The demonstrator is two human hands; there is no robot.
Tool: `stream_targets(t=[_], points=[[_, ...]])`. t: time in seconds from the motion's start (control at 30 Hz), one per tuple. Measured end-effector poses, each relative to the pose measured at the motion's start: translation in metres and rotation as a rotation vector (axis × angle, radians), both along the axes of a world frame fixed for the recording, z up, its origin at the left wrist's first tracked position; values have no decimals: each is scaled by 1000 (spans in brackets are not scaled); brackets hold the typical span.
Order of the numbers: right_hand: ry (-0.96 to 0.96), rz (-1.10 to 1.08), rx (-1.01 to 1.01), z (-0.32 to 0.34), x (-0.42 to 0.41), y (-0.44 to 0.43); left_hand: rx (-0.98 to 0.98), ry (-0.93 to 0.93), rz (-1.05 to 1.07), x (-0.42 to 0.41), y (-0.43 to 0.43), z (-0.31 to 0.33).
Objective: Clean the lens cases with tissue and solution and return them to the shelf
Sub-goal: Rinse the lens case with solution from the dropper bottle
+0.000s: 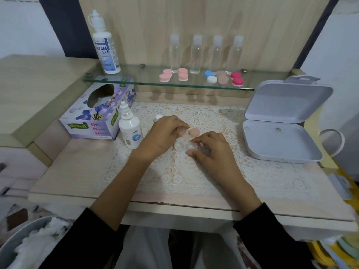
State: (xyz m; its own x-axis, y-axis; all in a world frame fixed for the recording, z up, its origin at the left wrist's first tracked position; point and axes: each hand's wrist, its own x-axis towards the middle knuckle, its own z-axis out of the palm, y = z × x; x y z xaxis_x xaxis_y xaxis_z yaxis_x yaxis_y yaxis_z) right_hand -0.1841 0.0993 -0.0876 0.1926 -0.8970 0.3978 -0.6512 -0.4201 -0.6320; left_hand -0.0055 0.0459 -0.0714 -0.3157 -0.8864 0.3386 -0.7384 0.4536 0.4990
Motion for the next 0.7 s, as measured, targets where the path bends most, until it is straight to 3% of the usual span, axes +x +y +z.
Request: stream_targets(t=[0.33,0.7], points=[[9,9,-9,0,0,0,88,313,-14,9,44,4],[11,7,-18,0,0,0,52,125,-71,15,51,3]])
